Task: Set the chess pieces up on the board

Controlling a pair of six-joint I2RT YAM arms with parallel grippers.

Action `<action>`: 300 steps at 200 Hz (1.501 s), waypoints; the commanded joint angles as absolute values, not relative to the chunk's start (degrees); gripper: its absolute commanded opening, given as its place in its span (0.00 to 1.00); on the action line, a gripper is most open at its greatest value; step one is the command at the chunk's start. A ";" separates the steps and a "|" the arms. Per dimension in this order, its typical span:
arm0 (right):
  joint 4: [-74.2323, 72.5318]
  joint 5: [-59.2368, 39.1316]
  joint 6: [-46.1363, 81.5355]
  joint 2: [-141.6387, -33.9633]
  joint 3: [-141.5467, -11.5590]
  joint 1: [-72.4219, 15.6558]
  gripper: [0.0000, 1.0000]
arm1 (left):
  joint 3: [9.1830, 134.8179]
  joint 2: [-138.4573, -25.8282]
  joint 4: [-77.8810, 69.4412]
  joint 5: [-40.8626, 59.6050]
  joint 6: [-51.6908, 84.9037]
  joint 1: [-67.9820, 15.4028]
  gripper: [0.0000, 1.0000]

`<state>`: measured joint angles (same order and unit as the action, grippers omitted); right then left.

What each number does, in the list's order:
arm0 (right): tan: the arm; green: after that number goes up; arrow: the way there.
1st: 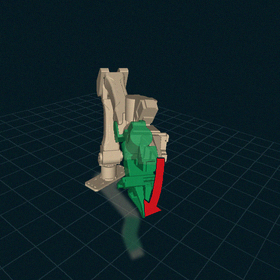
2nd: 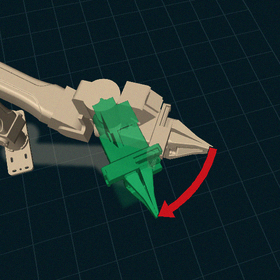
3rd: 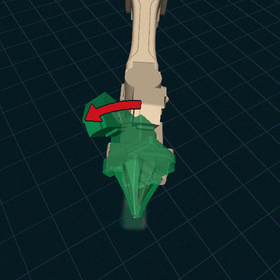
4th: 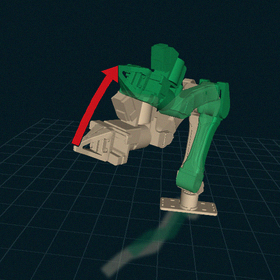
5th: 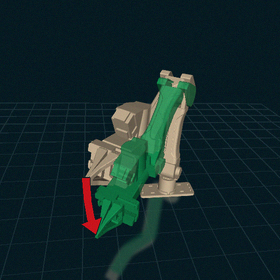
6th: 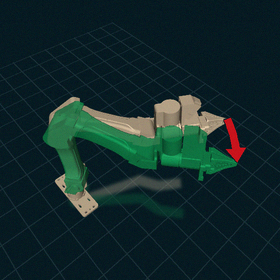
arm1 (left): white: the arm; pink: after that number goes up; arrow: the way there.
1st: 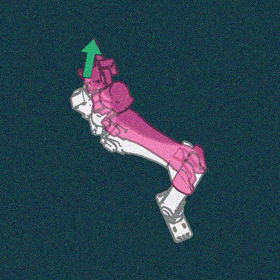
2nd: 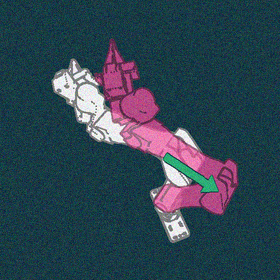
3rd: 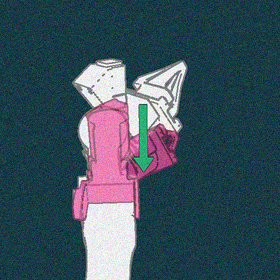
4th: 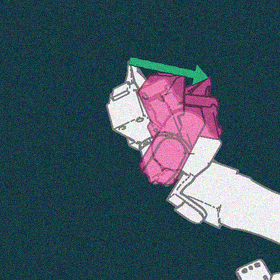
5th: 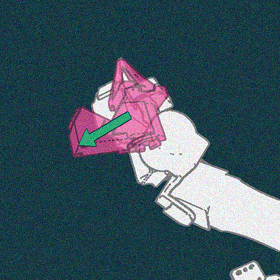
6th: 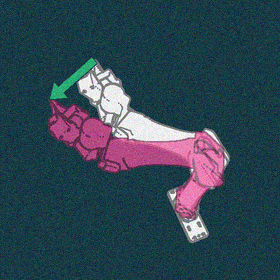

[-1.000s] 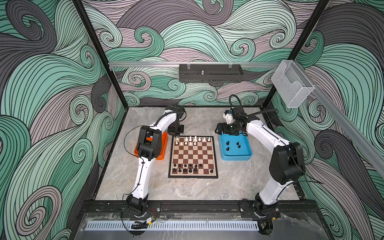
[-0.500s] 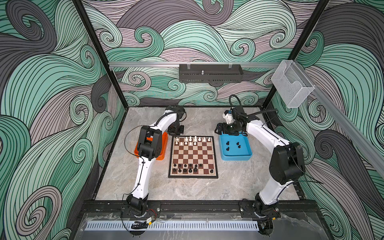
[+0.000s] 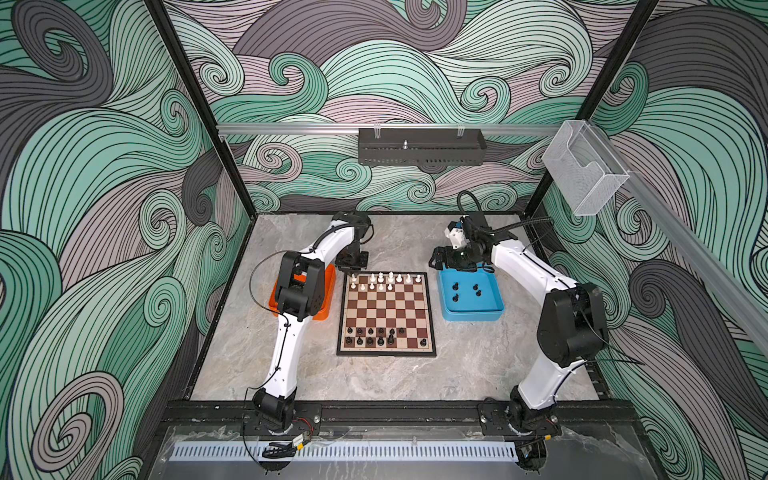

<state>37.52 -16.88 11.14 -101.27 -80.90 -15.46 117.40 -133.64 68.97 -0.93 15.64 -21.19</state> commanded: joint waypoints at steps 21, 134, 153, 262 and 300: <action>38.45 -17.40 10.99 -101.72 -81.73 -15.18 0.94 | 118.58 -134.69 71.34 0.13 15.71 -21.88 0.34; 41.82 -16.82 11.12 -101.61 -84.80 -15.14 1.00 | 119.20 -126.06 68.82 -0.88 16.44 -21.66 0.53; 42.25 -15.46 11.68 -101.09 -85.75 -15.16 1.00 | 119.09 -123.76 69.20 -1.57 16.54 -21.21 0.60; 43.12 -15.54 11.95 -100.34 -87.14 -18.31 1.00 | 92.69 -100.73 65.64 -5.21 19.49 -5.05 0.99; 43.06 -16.73 11.82 -102.60 -88.29 -18.93 1.00 | 83.27 -101.19 65.05 -7.52 18.28 -2.90 0.98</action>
<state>42.26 -15.62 11.81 -101.14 -86.67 -18.72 87.07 -100.84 64.90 -6.13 18.48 -2.61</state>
